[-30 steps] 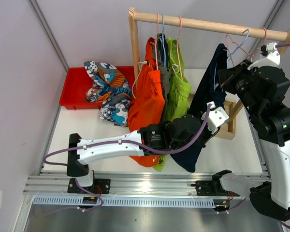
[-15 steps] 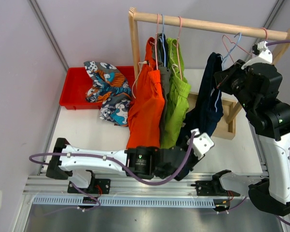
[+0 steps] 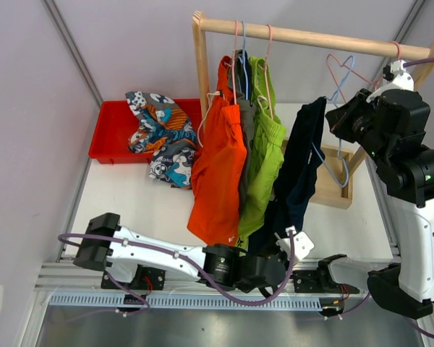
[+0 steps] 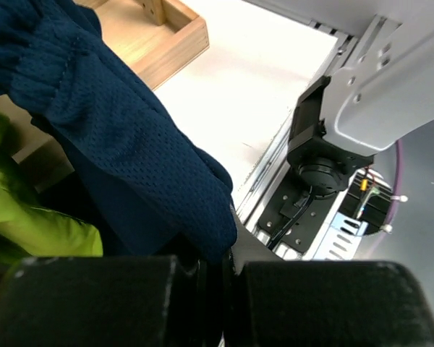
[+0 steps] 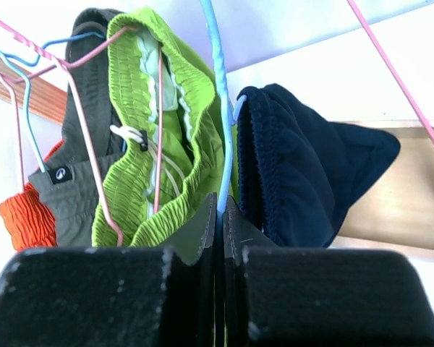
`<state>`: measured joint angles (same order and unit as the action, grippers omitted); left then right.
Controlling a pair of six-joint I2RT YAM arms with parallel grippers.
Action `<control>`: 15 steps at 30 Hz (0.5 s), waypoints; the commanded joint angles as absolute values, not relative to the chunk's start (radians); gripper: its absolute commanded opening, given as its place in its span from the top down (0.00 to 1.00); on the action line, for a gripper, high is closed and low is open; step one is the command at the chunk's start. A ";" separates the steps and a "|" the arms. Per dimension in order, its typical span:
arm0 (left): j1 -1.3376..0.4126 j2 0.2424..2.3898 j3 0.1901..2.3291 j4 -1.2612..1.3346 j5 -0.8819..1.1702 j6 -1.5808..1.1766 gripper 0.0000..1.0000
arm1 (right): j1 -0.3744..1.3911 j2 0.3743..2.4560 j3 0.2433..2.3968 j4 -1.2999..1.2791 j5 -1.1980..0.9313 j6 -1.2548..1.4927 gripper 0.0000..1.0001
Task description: Remove the shorts from the hanger
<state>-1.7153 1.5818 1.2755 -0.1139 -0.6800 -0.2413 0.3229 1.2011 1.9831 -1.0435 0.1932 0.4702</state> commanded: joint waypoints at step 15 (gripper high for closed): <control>-1.367 1.873 1.963 -0.382 -0.609 -0.184 1.00 | 0.308 0.914 1.943 -1.236 0.141 0.517 1.00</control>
